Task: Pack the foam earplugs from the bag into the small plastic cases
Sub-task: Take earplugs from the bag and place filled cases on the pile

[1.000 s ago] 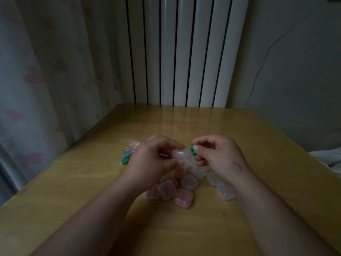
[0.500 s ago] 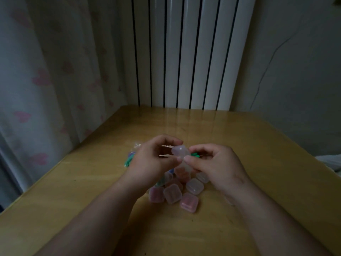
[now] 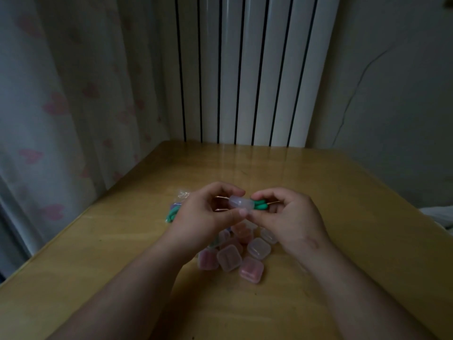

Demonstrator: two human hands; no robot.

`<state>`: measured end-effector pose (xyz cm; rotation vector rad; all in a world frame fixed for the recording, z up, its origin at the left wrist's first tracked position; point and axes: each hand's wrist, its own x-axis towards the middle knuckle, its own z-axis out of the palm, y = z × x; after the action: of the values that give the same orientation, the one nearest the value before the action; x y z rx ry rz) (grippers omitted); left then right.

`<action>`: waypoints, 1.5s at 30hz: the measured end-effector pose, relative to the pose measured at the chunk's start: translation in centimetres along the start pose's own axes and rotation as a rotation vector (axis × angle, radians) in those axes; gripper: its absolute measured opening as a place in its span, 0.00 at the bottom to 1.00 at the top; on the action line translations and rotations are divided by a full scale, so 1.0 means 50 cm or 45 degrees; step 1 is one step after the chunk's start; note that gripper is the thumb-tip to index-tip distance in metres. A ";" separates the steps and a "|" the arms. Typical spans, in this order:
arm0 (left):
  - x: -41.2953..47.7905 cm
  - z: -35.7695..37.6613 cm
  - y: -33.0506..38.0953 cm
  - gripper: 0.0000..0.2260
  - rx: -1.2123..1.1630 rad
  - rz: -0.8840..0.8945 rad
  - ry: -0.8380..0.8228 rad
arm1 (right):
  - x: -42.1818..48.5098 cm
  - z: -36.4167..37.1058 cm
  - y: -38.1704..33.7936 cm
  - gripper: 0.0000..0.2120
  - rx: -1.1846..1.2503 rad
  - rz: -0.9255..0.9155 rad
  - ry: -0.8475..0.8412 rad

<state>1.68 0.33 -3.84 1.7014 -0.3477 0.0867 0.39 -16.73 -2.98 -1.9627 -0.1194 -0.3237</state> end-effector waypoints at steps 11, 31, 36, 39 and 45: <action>-0.005 0.002 0.006 0.23 -0.028 0.111 0.008 | 0.002 -0.001 -0.003 0.12 0.472 0.318 -0.188; 0.001 0.000 0.001 0.16 -0.014 0.071 0.062 | 0.006 0.004 0.007 0.05 0.210 0.022 0.096; 0.001 -0.001 0.001 0.16 -0.027 0.100 0.065 | 0.004 0.006 0.003 0.06 0.540 0.266 -0.116; 0.001 0.000 -0.001 0.16 0.007 0.145 0.058 | 0.000 0.008 0.001 0.06 0.476 0.237 -0.180; 0.005 0.003 -0.010 0.12 0.175 0.217 0.154 | -0.005 0.009 0.001 0.05 0.345 0.180 -0.144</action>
<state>2.03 0.21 -4.30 1.7898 -0.4034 0.3445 0.24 -16.32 -3.29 -1.7100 -0.0918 -0.0974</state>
